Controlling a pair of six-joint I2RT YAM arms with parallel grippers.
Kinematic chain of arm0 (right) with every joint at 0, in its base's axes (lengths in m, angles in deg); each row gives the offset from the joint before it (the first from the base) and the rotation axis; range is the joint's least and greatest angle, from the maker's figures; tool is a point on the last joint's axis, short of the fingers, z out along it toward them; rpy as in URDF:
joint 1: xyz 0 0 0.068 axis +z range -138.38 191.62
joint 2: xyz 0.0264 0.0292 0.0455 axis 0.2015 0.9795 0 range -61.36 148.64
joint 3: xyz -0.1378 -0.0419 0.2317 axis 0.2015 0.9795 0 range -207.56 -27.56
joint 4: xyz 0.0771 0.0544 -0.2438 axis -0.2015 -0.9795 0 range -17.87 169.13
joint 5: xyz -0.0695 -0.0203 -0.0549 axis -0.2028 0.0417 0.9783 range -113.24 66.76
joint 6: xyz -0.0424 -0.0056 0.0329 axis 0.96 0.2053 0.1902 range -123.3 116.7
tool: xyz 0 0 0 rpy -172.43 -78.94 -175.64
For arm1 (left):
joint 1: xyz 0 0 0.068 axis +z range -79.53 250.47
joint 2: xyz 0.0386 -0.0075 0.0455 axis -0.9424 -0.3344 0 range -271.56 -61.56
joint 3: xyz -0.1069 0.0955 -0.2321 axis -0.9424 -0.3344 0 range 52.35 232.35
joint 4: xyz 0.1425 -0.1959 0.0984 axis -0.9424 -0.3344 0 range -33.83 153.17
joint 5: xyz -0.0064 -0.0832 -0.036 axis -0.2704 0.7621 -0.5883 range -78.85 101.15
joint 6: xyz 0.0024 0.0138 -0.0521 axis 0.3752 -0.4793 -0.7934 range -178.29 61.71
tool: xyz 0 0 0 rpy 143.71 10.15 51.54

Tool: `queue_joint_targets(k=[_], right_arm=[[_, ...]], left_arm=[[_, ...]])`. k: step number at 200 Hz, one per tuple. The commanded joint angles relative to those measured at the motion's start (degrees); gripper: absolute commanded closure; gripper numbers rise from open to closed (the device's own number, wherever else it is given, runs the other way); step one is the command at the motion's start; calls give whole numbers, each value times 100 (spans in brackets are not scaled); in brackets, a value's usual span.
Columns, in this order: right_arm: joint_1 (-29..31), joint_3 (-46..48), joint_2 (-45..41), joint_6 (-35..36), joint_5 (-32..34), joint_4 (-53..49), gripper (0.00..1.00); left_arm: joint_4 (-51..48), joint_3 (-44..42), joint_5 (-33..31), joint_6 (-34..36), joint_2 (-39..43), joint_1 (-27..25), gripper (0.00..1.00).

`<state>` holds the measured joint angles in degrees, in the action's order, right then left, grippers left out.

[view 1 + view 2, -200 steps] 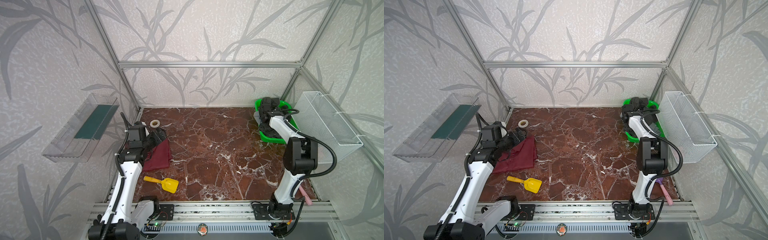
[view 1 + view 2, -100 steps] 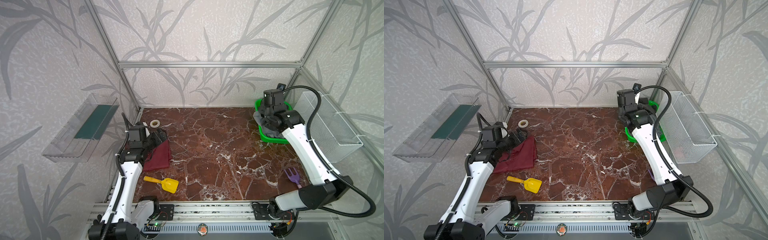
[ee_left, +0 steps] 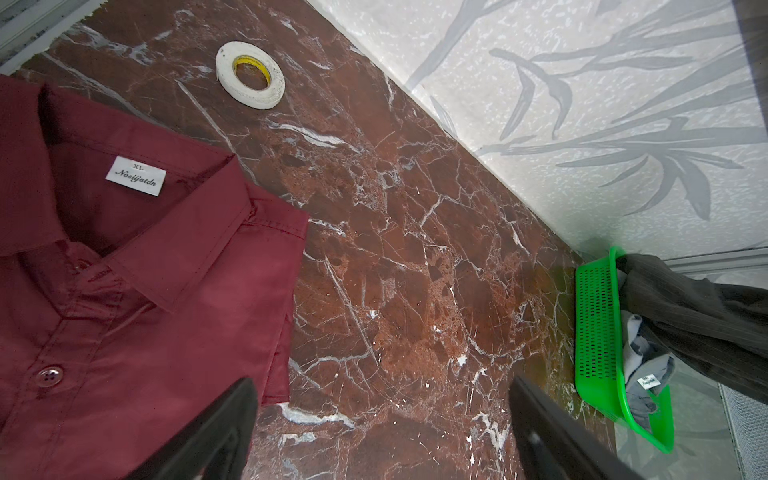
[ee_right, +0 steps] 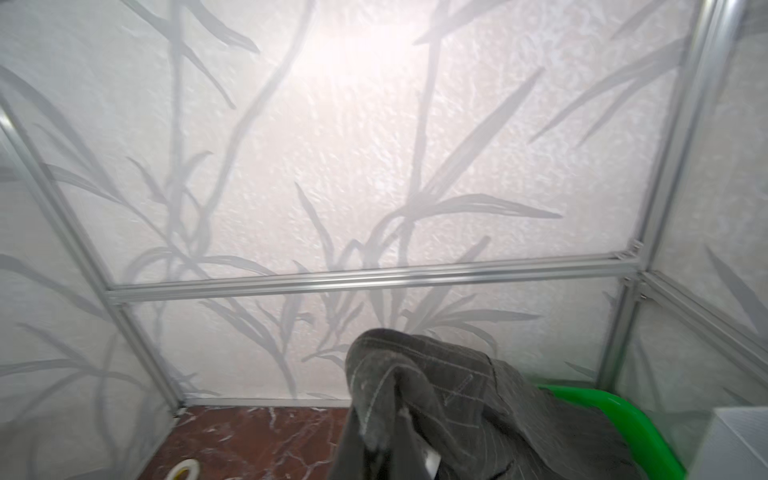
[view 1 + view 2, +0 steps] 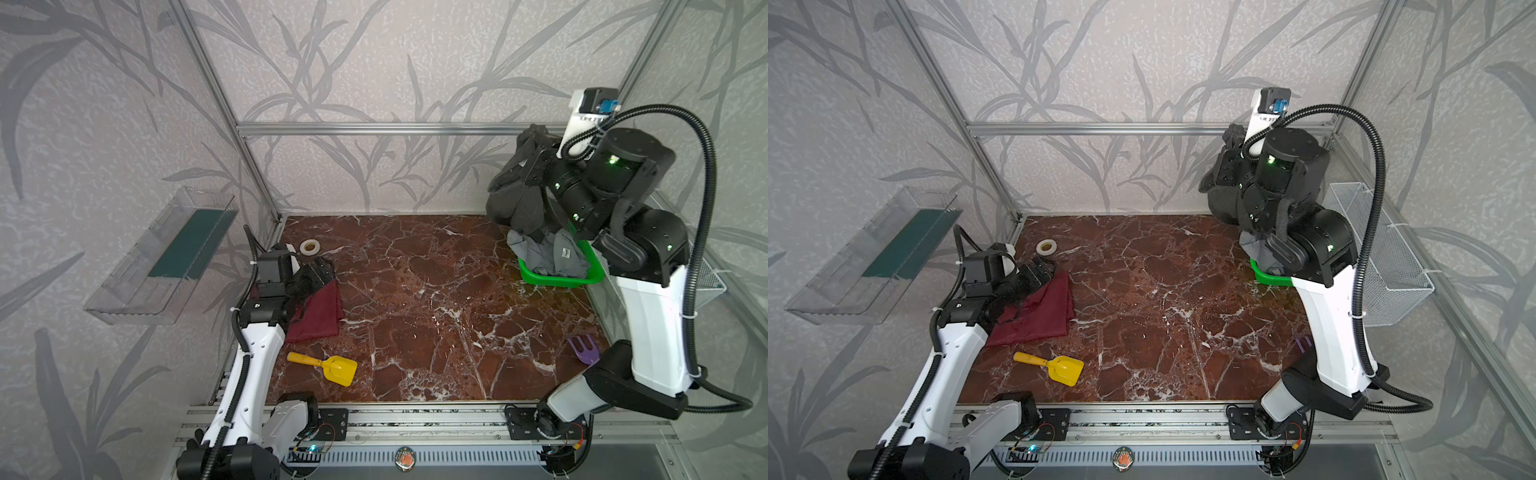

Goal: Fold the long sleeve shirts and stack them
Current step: 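Lift the grey shirt with the right gripper while the left gripper reaches toward it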

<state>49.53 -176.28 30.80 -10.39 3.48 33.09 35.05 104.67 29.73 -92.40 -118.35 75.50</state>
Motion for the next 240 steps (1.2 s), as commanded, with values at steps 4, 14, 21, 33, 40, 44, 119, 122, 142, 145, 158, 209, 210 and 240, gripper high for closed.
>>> queue_joint_targets(k=[4, 14, 21, 33, 40, 44, 119, 122, 142, 145, 158, 209, 210, 240], right_arm=[[678, -479, 154, 227, -917, -376, 100], [960, -845, 306, 213, -977, -508, 100], [1095, -1128, 416, 180, -1118, -610, 100], [1260, -1297, 445, -3, -1625, -626, 100], [1311, -1253, 396, -185, -1981, -529, 100], [1329, -1240, 374, -273, -2249, -483, 100], [1363, -1284, 455, -2349, -5827, 343, 100], [1366, -1282, 475, -2375, -5906, 345, 100], [1159, -1248, 531, -2616, -6367, 333, 100], [1118, -1240, 531, -2649, -6444, 333, 100], [810, -1146, 681, -2789, -6674, 250, 100], [47, 56, 262, -2480, -7115, 197, 100], [44, 77, 256, -2472, -7117, 194, 100], [-174, 734, 75, -2407, -7366, 375, 100]], left_arm=[[95, -72, 48, 110, 61, -7, 5], [90, -77, 40, 117, 61, -12, 5], [100, -82, 31, 116, 68, -11, 5], [105, -83, 10, 128, 80, -7, 5], [109, -89, 4, 132, 89, -9, 5], [117, -88, -4, 132, 102, -11, 5], [909, -391, 469, 76, 676, -10, 5], [985, -420, 521, 68, 724, -11, 5], [1600, -628, 1000, -25, 1011, -52, 5], [1676, -656, 1054, -39, 1060, -68, 5], [1986, -754, 1265, -62, 1214, -147, 4], [2580, -1116, 1251, 371, 2159, -791, 1], [2612, -1134, 1247, 375, 2179, -805, 1], [3356, -1422, 1714, 254, 2462, -969, 1]])
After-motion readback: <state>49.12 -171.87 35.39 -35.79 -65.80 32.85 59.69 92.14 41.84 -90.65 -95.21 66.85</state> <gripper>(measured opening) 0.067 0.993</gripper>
